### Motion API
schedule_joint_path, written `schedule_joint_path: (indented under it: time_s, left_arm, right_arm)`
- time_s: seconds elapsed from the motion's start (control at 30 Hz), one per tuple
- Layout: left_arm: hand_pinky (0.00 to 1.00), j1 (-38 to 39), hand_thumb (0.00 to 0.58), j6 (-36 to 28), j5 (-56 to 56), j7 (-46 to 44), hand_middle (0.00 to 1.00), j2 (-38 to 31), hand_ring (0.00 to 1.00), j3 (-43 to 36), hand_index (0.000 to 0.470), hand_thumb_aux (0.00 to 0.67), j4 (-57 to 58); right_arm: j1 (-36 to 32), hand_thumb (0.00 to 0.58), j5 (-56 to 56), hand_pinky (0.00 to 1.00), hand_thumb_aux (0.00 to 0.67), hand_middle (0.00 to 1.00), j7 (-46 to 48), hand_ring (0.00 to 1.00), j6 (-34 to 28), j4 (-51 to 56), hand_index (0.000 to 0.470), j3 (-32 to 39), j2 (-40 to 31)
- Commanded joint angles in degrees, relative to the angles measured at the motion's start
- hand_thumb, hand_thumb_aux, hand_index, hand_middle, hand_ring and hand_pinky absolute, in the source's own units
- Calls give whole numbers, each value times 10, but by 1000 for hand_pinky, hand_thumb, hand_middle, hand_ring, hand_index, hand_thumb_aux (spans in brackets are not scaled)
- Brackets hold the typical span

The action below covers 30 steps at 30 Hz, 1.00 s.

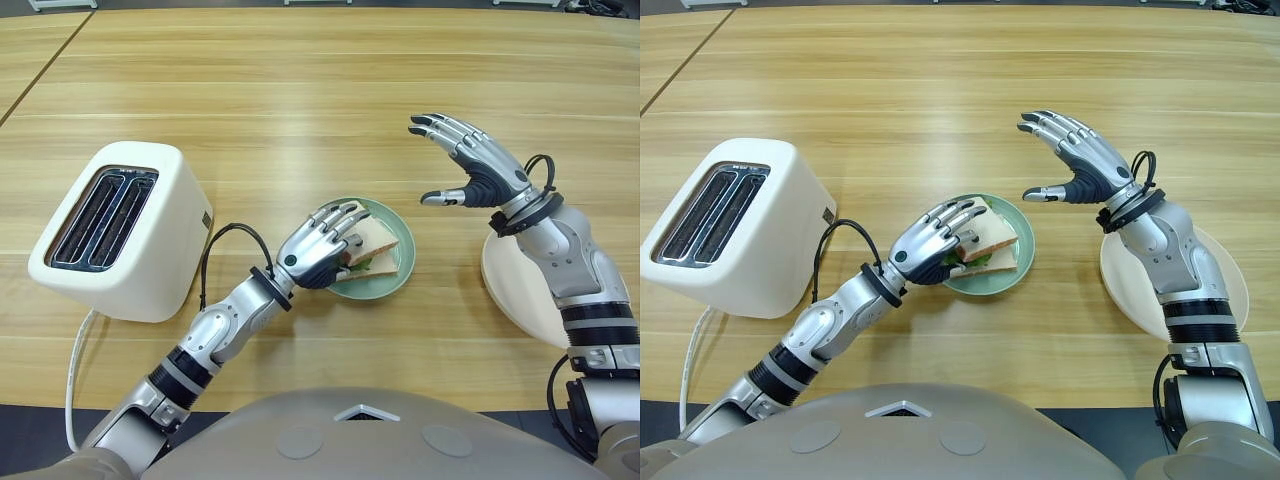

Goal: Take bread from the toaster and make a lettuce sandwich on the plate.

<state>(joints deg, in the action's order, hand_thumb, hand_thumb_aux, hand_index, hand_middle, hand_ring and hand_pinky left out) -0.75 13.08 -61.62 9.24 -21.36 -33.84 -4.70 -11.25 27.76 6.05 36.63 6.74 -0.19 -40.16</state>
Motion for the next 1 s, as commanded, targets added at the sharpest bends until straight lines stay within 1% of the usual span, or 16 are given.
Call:
schedule_joint_path:
  time_s: [0.03, 0.13, 0.23, 0.37, 0.4, 0.43, 0.47, 0.5, 0.53, 0.57, 0.6, 0.67, 0.73, 0.8, 0.87, 1.0]
  left_arm:
    - [0, 31, 0, -11, 34, -21, 0, 10, 0, 10, 0, 0, -22]
    - [0, 40, 0, -13, 45, -28, 0, 7, 0, 26, 0, 0, -58]
    - [0, 51, 0, 8, 56, -23, 0, -10, 0, 58, 0, 0, -146]
    - [0, 92, 0, 29, 82, -43, 0, -46, 0, 116, 0, 0, -268]
    - [0, 109, 0, 33, 102, -62, 0, -59, 0, 130, 0, 0, -289]
    - [0, 135, 0, 29, 139, -88, 0, -73, 0, 144, 0, 0, -302]
    - [373, 159, 0, 28, 180, -115, 373, -87, 373, 153, 0, 0, -308]
    - [839, 186, 198, 31, 227, -143, 839, -106, 839, 159, 88, 126, -310]
    - [1000, 211, 464, 34, 272, -168, 1000, -123, 1000, 165, 260, 370, -309]
    - [1000, 236, 580, 37, 313, -202, 1000, -148, 1000, 167, 470, 670, -301]
    - [1000, 255, 580, 41, 340, -233, 1000, -170, 1000, 166, 470, 670, -293]
    - [1000, 273, 580, 34, 368, -288, 1000, -196, 1000, 150, 470, 670, -272]
    - [1000, 264, 580, 15, 365, -331, 1000, -194, 1000, 124, 470, 670, -242]
    - [1000, 234, 580, -4, 323, -345, 1000, -170, 1000, 97, 470, 670, -199]
    - [1000, 186, 580, -17, 267, -341, 1000, -134, 1000, 62, 470, 670, -132]
    - [1000, 130, 580, -24, 207, -323, 1000, -90, 1000, 25, 470, 670, -54]
  right_arm:
    - [0, 0, 12, 0, 0, 0, 9, 0, 4, 1, 0, 15, -5]
    - [0, 0, 16, 0, 0, 0, 15, 0, 8, 4, 0, 24, -7]
    - [8, 0, 0, 0, 0, 0, 53, 0, 20, 10, 0, 42, -24]
    - [74, 0, -84, 0, 0, 0, 140, 0, 61, -17, 0, 51, -83]
    - [97, 0, -116, 24, 0, 24, 160, 24, 66, -32, 0, 41, -102]
    - [125, 0, -159, 125, 0, 125, 185, 125, 68, -54, 0, 30, -125]
    - [150, 0, -196, 412, 0, 412, 207, 412, 71, -76, 0, 22, -146]
    - [182, 0, -234, 522, 0, 522, 235, 522, 72, -103, 0, 17, -171]
    - [209, 0, -265, 557, 0, 557, 259, 557, 70, -126, 0, 16, -192]
    - [238, 468, -290, 910, 376, 910, 286, 910, 69, -150, 264, 18, -214]
    - [265, 503, -313, 1000, 426, 1000, 312, 1000, 62, -173, 299, 24, -231]
    - [286, 562, -308, 1000, 552, 1000, 350, 1000, 39, -197, 387, 55, -240]
    - [285, 580, -262, 1000, 670, 1000, 369, 1000, 13, -194, 470, 85, -223]
    - [265, 580, -196, 1000, 670, 1000, 355, 1000, -4, -173, 470, 102, -187]
    - [248, 580, -108, 1000, 670, 1000, 303, 1000, -24, -149, 470, 115, -133]
    - [215, 580, 49, 1000, 670, 1000, 254, 1000, -27, -90, 470, 160, -96]
